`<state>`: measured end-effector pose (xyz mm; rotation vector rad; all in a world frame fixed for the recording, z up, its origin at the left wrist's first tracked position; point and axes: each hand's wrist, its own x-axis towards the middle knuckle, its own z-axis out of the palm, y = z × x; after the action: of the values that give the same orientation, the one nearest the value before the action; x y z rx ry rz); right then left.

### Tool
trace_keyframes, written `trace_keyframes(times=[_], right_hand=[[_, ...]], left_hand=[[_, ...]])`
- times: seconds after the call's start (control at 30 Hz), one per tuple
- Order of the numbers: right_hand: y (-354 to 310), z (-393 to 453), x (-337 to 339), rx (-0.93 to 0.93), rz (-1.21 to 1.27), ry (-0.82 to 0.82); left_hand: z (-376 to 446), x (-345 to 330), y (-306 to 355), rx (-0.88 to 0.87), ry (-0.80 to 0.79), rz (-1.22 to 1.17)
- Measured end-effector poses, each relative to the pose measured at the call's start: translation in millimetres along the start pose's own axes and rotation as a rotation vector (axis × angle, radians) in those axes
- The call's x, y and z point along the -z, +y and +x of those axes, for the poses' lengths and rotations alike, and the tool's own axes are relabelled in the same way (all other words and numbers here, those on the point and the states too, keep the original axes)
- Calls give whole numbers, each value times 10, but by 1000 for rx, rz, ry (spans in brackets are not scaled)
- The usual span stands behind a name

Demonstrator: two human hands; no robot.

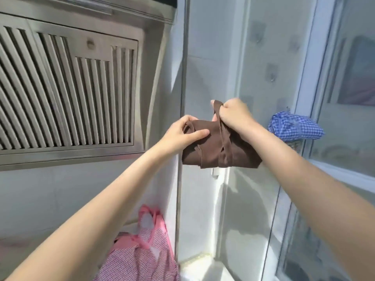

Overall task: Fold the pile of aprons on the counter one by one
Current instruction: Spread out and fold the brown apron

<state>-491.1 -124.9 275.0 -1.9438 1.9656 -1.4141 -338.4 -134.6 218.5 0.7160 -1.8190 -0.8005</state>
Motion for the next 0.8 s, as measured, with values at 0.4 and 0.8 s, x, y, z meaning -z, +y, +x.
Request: trace_keyframes(times=[0.4, 0.8], right_hand=[[1222, 829, 778, -267, 202, -63], [1150, 1209, 510, -22, -289, -87]], left_hand=[[1086, -1374, 16, -29, 139, 443], [1260, -1204, -209, -6, 178, 481]])
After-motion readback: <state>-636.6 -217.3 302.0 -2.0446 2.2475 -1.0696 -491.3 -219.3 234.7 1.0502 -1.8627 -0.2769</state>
